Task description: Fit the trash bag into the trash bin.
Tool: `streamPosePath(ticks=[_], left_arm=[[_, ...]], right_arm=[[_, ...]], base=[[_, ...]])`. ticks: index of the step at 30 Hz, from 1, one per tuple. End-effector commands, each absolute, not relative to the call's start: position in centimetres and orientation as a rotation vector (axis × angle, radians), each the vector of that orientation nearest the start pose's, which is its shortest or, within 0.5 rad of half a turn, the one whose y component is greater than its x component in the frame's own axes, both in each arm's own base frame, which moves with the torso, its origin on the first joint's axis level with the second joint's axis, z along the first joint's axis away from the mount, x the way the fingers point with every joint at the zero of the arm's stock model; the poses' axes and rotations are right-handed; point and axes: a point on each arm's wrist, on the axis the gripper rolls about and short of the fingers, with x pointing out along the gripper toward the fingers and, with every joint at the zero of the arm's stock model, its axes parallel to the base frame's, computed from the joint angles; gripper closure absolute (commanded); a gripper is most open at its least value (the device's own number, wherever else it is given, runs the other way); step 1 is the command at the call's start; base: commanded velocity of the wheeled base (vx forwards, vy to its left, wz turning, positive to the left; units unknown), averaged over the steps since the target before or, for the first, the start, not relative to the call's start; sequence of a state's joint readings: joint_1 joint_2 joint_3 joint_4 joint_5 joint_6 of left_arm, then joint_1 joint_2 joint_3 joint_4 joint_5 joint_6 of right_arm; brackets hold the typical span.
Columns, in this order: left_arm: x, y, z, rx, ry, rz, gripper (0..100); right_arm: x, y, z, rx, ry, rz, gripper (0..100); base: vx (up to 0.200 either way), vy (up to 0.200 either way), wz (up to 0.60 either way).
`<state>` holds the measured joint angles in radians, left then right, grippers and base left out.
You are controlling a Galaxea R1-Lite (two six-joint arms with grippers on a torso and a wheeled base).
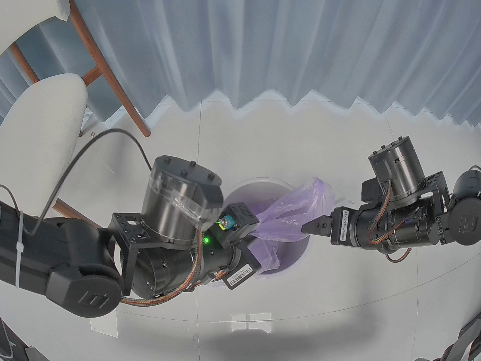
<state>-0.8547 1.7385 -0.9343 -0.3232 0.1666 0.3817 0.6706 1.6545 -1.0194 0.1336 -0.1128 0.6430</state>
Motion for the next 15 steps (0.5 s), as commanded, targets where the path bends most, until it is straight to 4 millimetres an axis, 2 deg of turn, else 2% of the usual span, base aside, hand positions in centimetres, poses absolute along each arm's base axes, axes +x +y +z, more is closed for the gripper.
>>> streamPosePath(ticks=[1,7,15], left_arm=[[20.8,-23.7,17.4,0.602,0.297,-0.76,100],[20.3,-23.4,17.2,0.608,0.304,-0.767,100],[20.2,-22.8,17.3,0.599,0.308,-0.757,100]], right_arm=[[22.9,17.6,19.2,0.314,0.818,0.271,0],[25.5,19.0,19.6,0.329,0.783,0.245,0],[25.5,18.8,17.6,0.295,0.831,0.199,0]], base=[[0.0,0.0,0.0],[0.0,0.0,0.0],[0.0,0.0,0.0]])
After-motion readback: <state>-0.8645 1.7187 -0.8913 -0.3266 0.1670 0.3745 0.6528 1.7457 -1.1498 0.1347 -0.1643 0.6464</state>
